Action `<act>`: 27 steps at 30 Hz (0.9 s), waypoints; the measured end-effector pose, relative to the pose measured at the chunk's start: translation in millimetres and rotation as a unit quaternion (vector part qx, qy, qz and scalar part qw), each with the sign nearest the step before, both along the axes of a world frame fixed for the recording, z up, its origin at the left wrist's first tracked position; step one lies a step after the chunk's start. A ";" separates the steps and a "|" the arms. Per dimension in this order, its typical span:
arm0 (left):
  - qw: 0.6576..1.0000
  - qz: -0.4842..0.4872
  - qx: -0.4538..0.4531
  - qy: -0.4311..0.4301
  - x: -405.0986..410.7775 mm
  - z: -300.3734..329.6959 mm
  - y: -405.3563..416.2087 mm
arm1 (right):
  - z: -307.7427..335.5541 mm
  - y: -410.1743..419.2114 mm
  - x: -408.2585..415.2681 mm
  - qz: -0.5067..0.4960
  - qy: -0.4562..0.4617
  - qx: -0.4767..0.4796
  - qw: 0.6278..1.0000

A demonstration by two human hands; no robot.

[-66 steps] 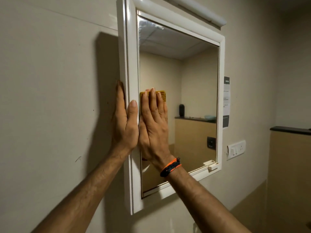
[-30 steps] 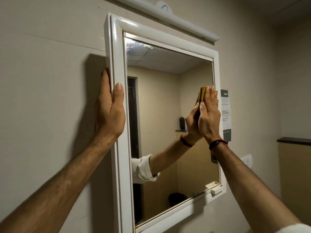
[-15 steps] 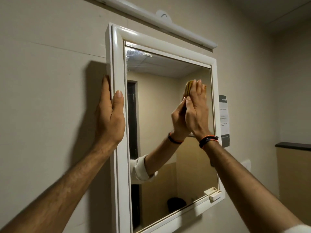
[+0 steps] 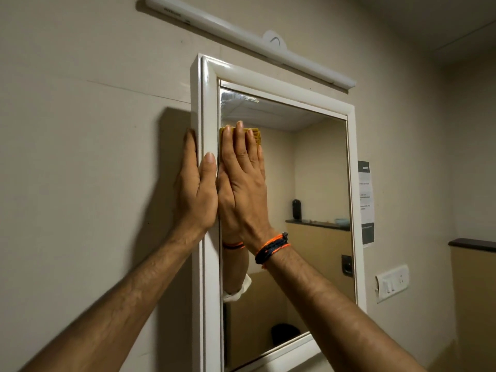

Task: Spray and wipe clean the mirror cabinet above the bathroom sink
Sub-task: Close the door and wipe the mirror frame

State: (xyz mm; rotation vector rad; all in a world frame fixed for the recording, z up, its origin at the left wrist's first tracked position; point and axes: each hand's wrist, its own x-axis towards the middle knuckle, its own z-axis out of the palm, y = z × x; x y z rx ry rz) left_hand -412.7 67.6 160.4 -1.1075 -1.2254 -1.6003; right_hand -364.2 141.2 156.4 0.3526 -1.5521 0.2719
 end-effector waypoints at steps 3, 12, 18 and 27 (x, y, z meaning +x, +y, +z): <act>1.000 -0.005 -0.008 0.001 -2.1 4.4 -1.1 | 9.0 2.0 1.5 -0.009 -0.005 0.008 1.000; 0.999 0.022 0.024 -0.013 3.3 72.5 -3.5 | 71.5 -3.1 -1.7 -0.024 0.008 -0.011 1.000; 0.999 0.037 0.017 0.005 3.7 69.3 -3.8 | 69.2 14.5 0.4 0.002 0.020 0.018 1.000; 0.998 0.051 0.017 -0.013 7.0 64.7 -2.9 | 66.0 131.8 8.4 -0.009 -0.013 -0.075 0.997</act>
